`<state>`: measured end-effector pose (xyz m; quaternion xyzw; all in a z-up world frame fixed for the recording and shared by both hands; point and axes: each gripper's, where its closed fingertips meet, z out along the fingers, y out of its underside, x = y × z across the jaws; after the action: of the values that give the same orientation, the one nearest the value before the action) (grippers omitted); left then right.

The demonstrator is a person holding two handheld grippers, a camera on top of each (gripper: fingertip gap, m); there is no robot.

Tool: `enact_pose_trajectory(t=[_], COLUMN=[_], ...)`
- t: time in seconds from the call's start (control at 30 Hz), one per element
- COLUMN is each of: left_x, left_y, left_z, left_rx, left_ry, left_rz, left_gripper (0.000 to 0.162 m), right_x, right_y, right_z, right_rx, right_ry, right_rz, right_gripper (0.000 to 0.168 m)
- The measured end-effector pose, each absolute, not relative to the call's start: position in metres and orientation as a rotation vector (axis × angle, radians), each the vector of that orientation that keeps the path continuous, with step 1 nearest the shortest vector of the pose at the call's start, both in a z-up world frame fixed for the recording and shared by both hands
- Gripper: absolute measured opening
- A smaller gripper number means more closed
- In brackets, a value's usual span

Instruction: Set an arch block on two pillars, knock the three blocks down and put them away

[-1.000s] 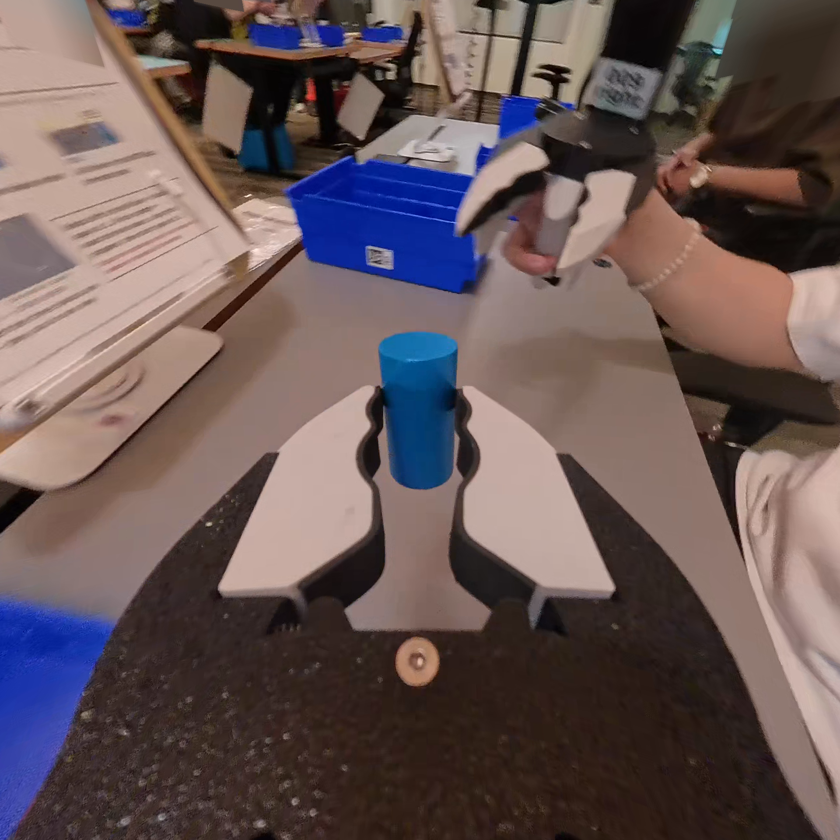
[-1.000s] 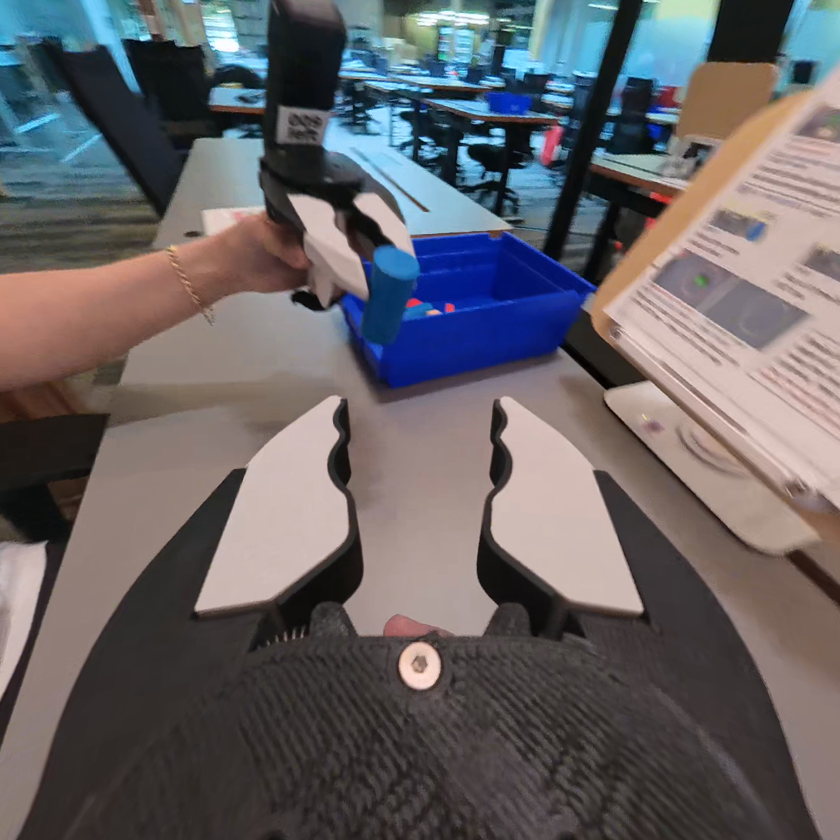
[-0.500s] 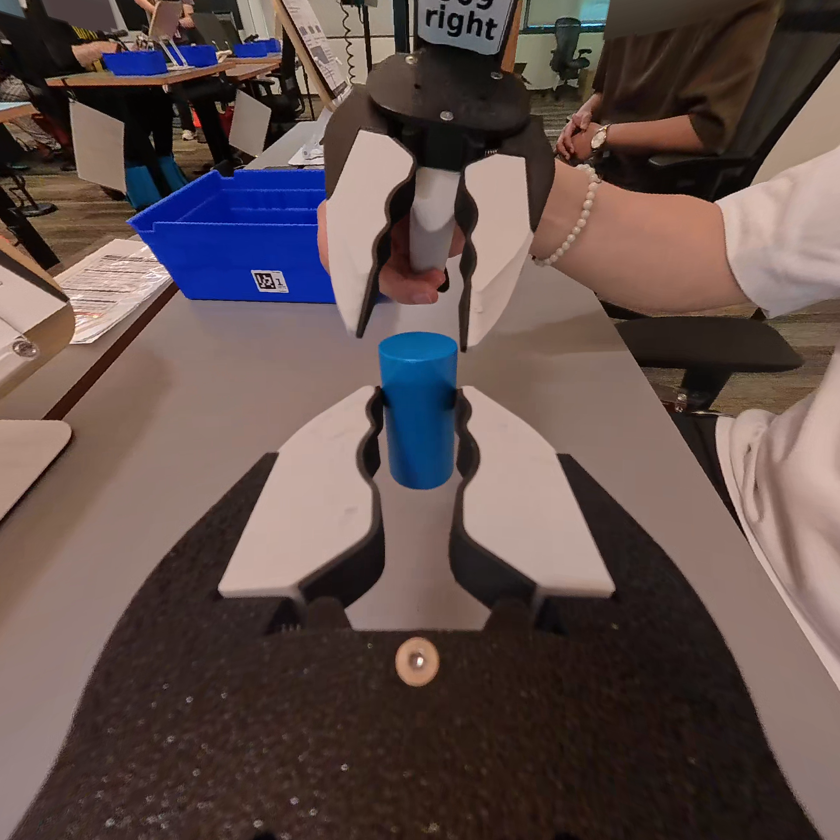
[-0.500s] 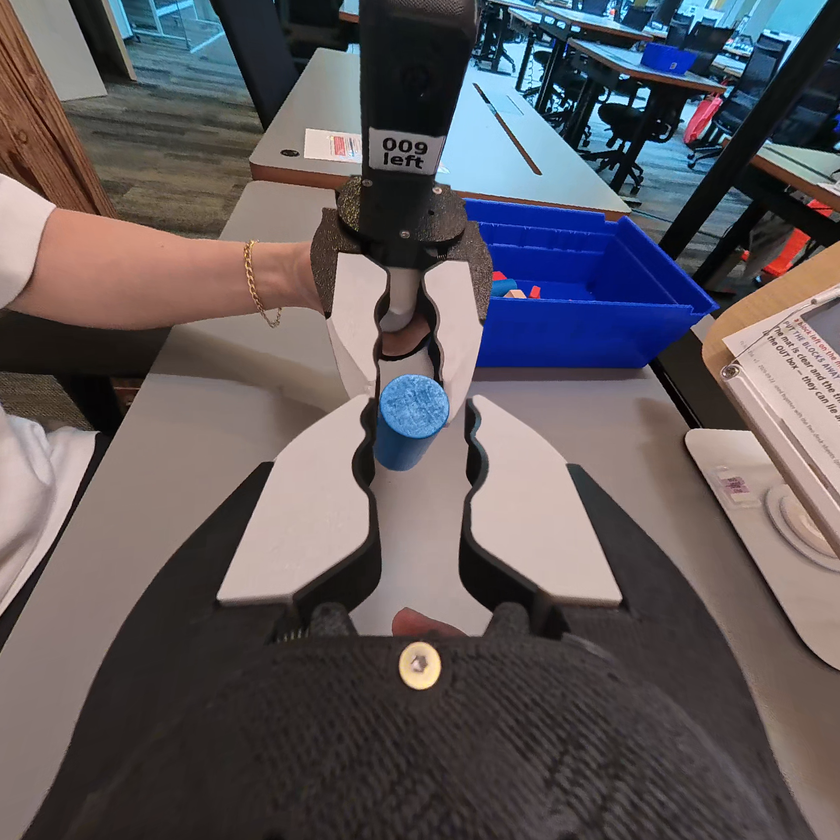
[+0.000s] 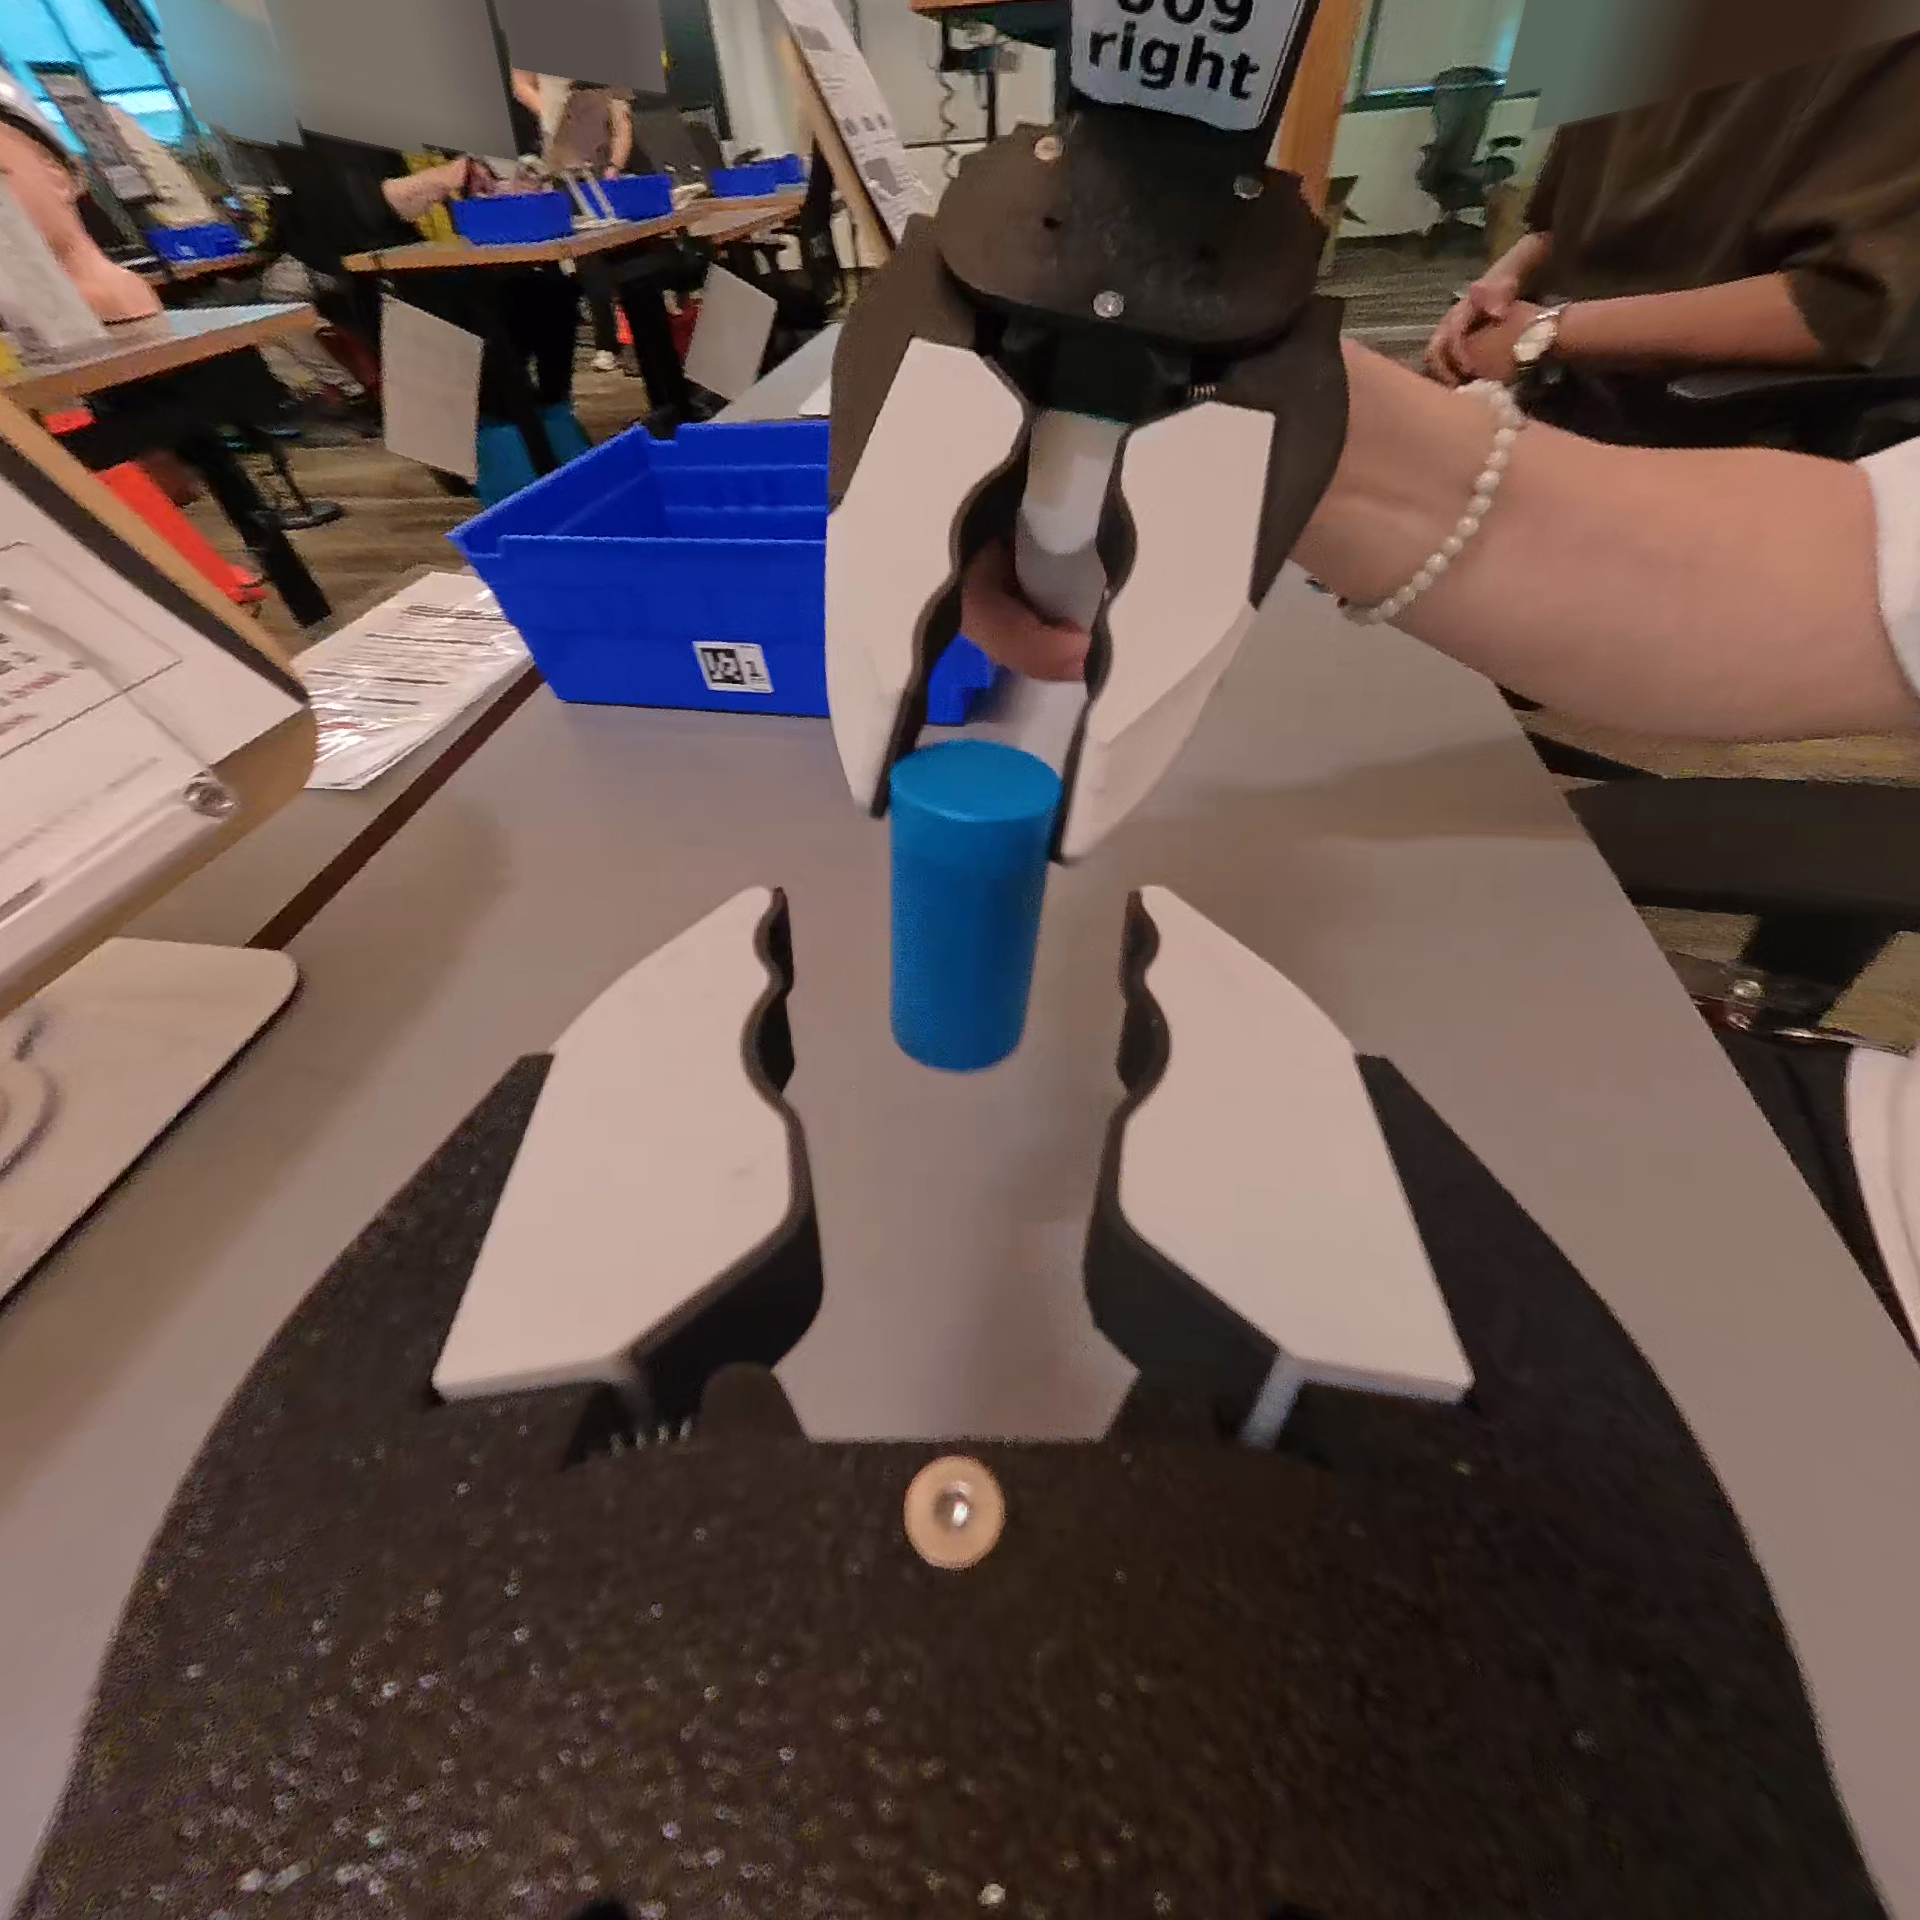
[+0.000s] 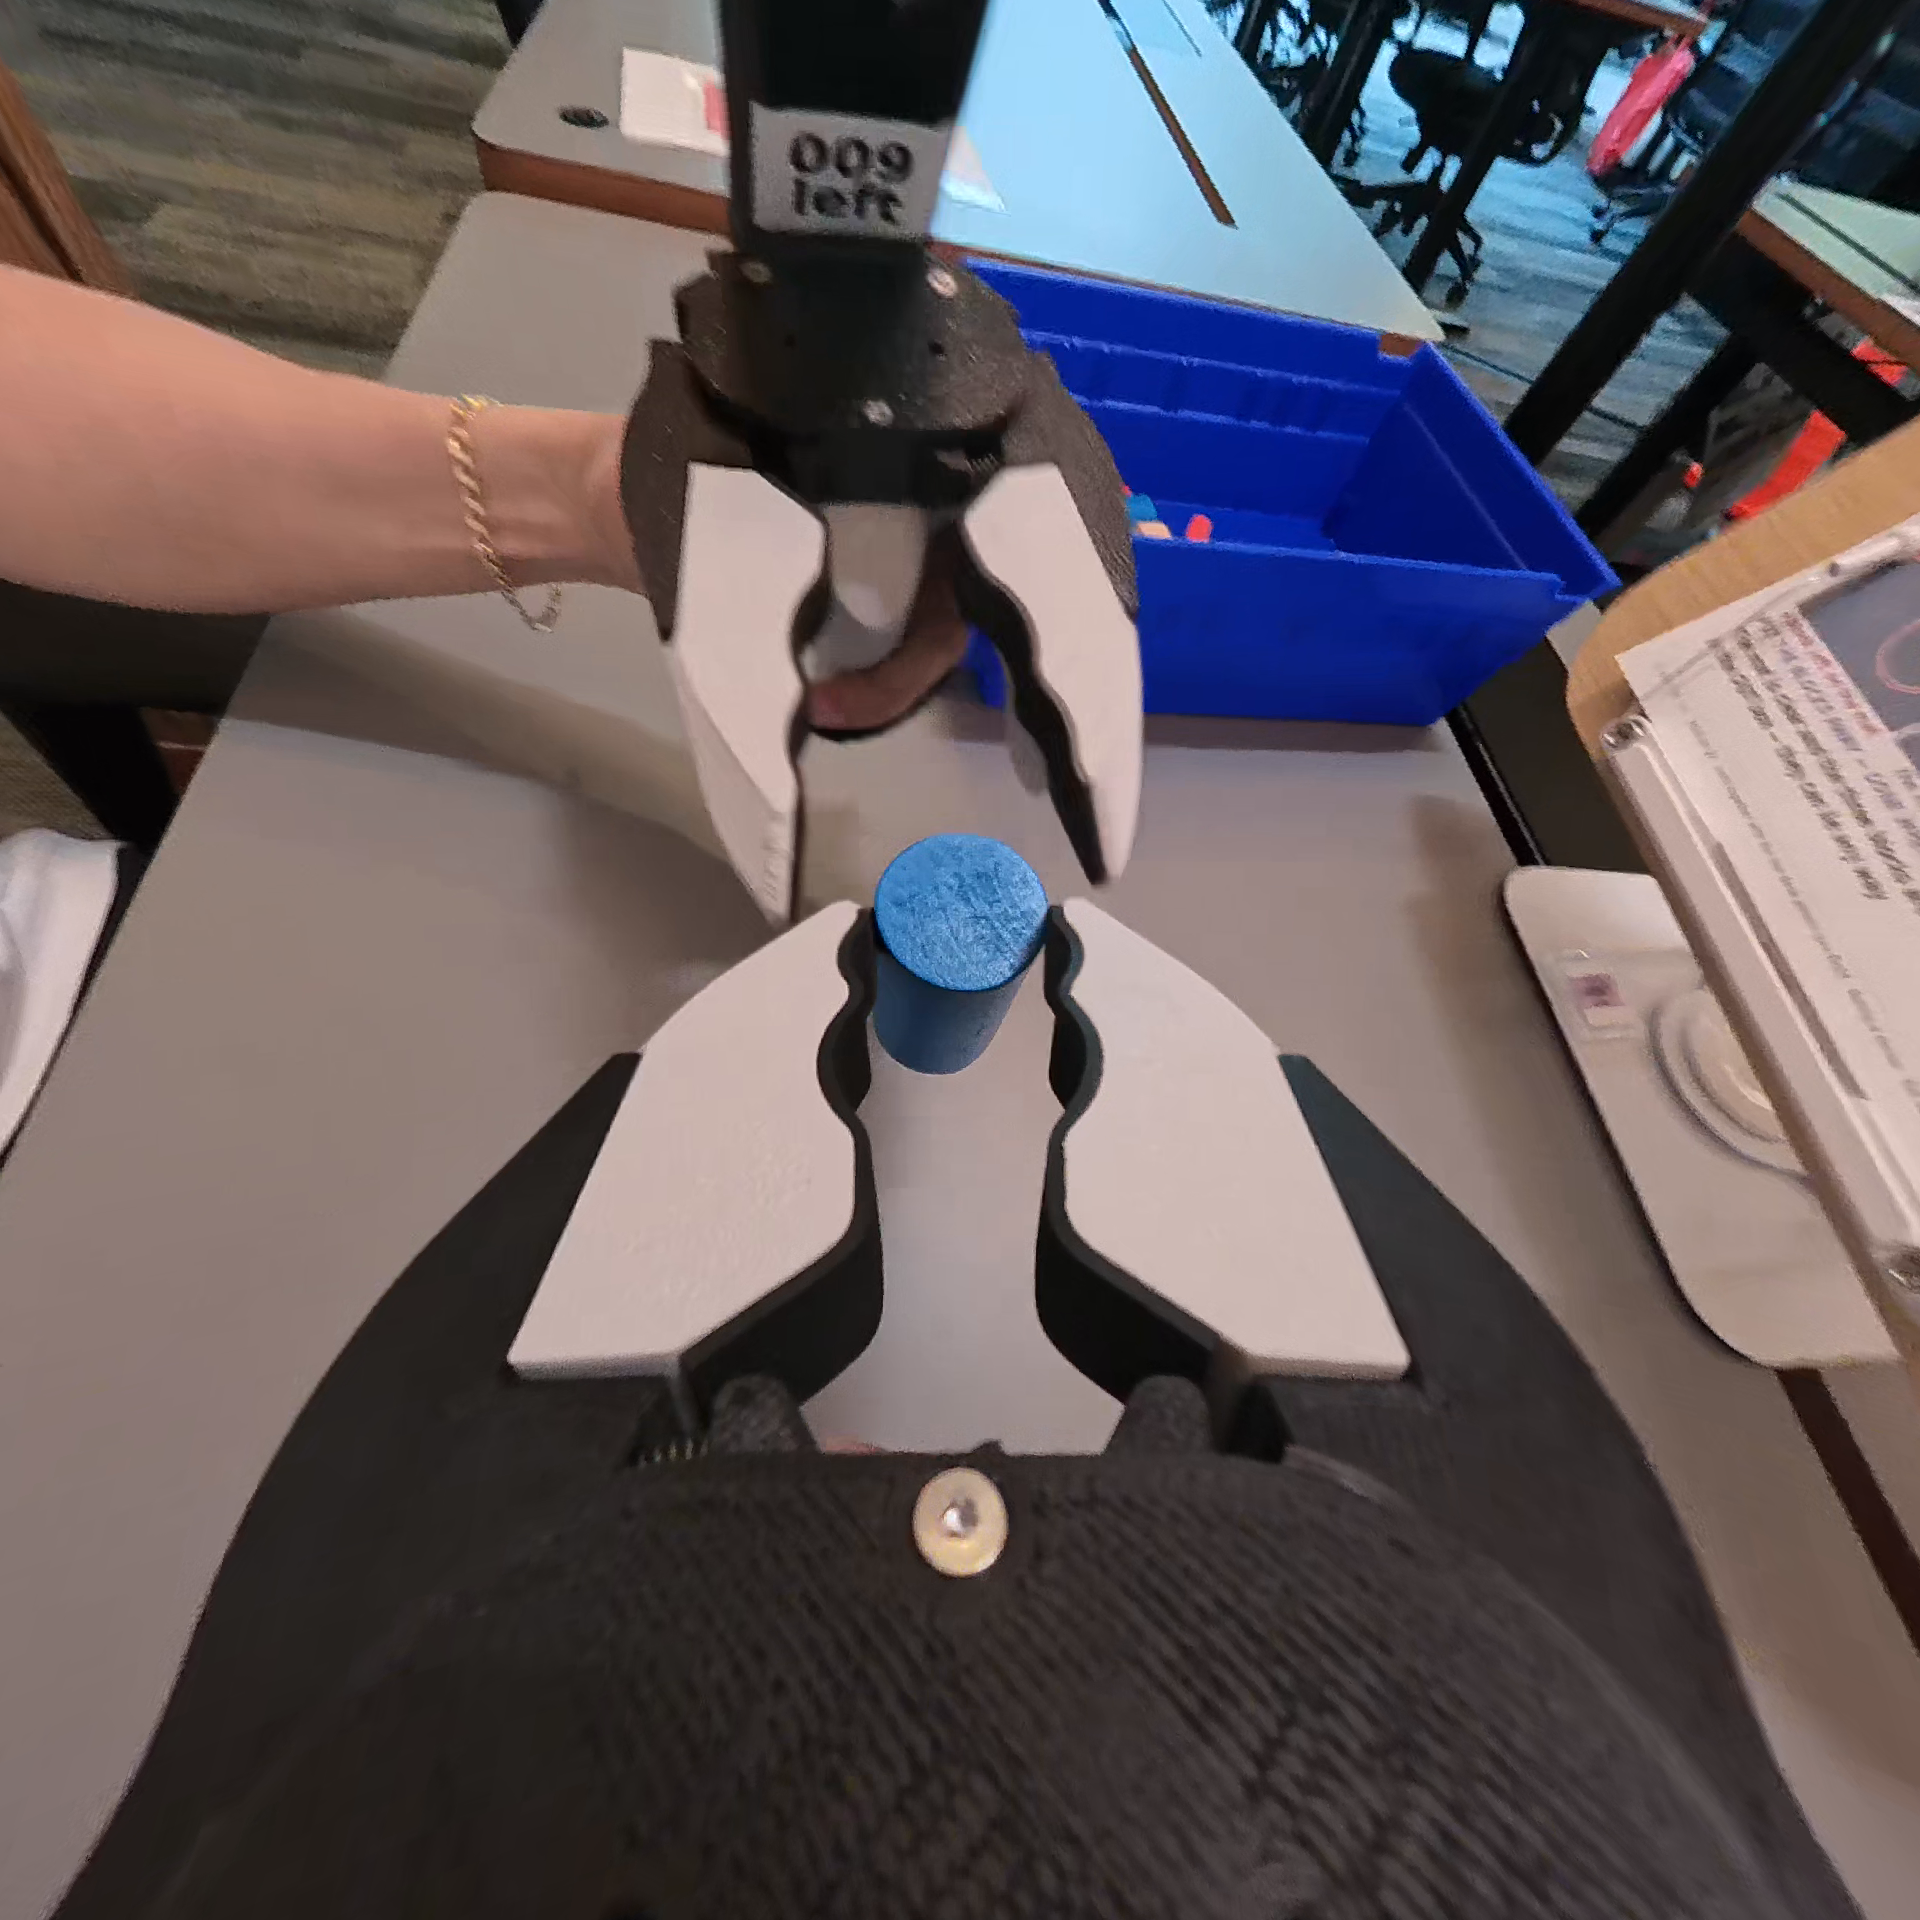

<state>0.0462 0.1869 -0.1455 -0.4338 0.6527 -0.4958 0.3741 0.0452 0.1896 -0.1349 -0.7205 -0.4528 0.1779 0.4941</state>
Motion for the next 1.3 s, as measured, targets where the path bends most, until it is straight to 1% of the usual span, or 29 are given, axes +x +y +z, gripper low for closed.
enact_pose_trajectory(t=[0.03, 0.1, 0.23, 0.43, 0.7, 1.17, 1.3], left_x=[0.047, 0.046, 0.039, 0.028, 0.022, 0.022, 0.013], left_y=[0.190, 0.196, 0.198, 0.188, 0.180, 0.178, 0.189], left_z=[-0.145, -0.144, -0.148, -0.164, -0.181, -0.178, -0.160], left_rx=[-1.126, -1.161, -1.208, -1.241, -1.275, -1.270, -1.304], left_ry=[1.650, 1.604, 1.589, 1.602, 1.597, 1.599, 1.547], left_rz=[-1.252, -1.208, -1.133, -1.104, -1.154, -1.148, -1.147], left_gripper=[0.061, 0.068, 0.068, 0.071, 0.068, 0.066, 0.065], right_x=[0.055, 0.081, 0.143, 0.189, 0.202, 0.202, 0.204], right_y=[0.194, 0.205, 0.233, 0.248, 0.244, 0.242, 0.244], right_z=[-0.135, -0.138, -0.159, -0.194, -0.231, -0.240, -0.239], right_rx=[-1.769, -1.833, -1.975, -2.081, -2.152, -2.137, -2.147], right_ry=[-1.084, -1.060, -0.953, -0.764, -0.635, -0.618, -0.615], right_rz=[0.389, 0.310, 0.152, 0.147, 0.152, 0.185, 0.160], right_gripper=[0.032, 0.032, 0.032, 0.032, 0.032, 0.032, 0.033])
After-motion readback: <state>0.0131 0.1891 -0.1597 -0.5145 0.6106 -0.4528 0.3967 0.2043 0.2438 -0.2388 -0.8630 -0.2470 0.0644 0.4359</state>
